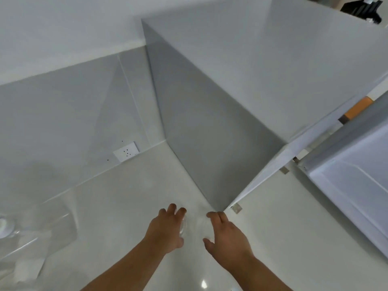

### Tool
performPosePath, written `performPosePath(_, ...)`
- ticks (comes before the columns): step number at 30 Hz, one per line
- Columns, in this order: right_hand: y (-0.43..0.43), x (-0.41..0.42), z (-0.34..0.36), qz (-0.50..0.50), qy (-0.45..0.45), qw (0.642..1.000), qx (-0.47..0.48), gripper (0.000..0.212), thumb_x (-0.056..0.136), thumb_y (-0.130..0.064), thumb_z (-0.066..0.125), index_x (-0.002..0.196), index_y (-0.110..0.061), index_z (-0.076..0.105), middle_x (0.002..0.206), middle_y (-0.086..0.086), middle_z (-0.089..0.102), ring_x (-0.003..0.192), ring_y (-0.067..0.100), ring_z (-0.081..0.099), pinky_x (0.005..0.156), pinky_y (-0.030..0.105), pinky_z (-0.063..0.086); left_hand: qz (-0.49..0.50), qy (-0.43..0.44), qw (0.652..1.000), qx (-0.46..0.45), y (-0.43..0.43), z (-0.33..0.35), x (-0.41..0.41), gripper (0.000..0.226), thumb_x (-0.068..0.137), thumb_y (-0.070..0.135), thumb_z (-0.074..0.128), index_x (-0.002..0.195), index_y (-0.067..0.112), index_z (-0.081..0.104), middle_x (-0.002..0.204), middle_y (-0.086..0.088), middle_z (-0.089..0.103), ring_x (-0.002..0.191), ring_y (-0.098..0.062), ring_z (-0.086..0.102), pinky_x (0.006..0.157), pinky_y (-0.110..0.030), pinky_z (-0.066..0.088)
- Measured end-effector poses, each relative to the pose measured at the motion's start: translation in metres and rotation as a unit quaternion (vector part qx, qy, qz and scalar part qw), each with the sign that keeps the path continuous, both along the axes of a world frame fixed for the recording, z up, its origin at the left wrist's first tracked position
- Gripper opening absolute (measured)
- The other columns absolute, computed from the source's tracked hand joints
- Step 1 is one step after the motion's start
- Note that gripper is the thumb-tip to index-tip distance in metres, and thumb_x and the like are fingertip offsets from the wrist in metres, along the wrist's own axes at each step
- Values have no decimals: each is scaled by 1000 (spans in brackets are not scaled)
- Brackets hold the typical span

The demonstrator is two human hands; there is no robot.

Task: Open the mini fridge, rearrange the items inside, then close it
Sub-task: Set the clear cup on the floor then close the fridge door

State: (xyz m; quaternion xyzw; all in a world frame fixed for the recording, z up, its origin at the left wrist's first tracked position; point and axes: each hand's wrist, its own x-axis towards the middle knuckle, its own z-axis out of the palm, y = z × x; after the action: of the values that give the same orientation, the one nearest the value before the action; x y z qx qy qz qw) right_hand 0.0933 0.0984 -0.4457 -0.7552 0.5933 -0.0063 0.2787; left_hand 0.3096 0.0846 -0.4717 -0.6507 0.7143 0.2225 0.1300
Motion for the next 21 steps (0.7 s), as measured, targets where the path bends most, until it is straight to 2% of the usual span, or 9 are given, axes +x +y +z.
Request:
performPosePath(2, 1, 2, -4, 2, 4, 1000, 0, 60, 87, -46, 64, 136, -34, 32, 133, -9, 44, 94, 15, 62, 71, 30, 56, -3, -8, 1000, 4, 0, -6, 1, 95, 69, 46, 78, 147, 33, 26, 140, 0, 38, 111, -27, 49, 75, -37, 53)
performPosePath(5, 3, 0, -7, 4, 6, 1000, -1, 60, 86, -46, 65, 135, -34, 33, 133, -10, 44, 92, 14, 61, 70, 30, 55, -9, -26, 1000, 6, 3, -11, 1, 107, 69, 52, 78, 154, 35, 16, 157, -2, 28, 126, -30, 44, 94, -42, 50)
performPosePath(8, 9, -9, -5, 5, 1, 1000, -5, 57, 86, -49, 62, 133, -36, 33, 130, -12, 44, 91, 13, 60, 67, 27, 51, -12, -19, 1000, -12, 8, -1, -3, 102, 73, 57, 74, 156, 32, 19, 164, -2, 24, 139, -29, 38, 110, -45, 41)
performPosePath(10, 13, -21, 2, -1, -4, 1000, -13, 55, 87, -52, 59, 133, -37, 34, 129, -13, 45, 92, 12, 59, 65, 25, 47, -22, 5, 999, -47, 14, 12, -12, 86, 78, 58, 68, 152, 29, 33, 157, -1, 38, 134, -25, 44, 107, -40, 44)
performPosePath(12, 19, -36, 11, -8, -8, 999, -33, 52, 87, -57, 53, 132, -37, 38, 128, -15, 47, 98, 11, 58, 67, 24, 46, -27, 39, 996, -73, 19, 29, -29, 67, 83, 59, 60, 141, 28, 48, 140, 4, 55, 121, -19, 54, 95, -32, 49)
performPosePath(14, 25, -60, 25, -13, -8, 998, -66, 50, 86, -60, 49, 130, -35, 46, 126, -16, 52, 106, 10, 55, 72, 24, 49, -33, 75, 993, -88, 24, 52, -56, 55, 85, 62, 53, 131, 32, 55, 125, 11, 64, 111, -13, 58, 87, -29, 49)
performPosePath(18, 31, -121, 69, -44, 0, 985, -168, 50, 86, -61, 53, 124, -30, 60, 119, -13, 60, 109, 12, 56, 84, 25, 50, -75, 151, 977, -131, 24, 99, -124, 55, 85, 69, 44, 126, 35, 58, 118, 16, 66, 108, -7, 59, 86, -26, 50)
performPosePath(21, 23, -173, 120, -85, 31, 961, -260, 49, 86, -62, 56, 123, -30, 63, 119, -12, 63, 110, 14, 56, 90, 28, 50, -108, 199, 956, -185, 9, 148, -180, 58, 83, 73, 42, 127, 37, 56, 118, 18, 65, 105, -4, 57, 85, -24, 48)
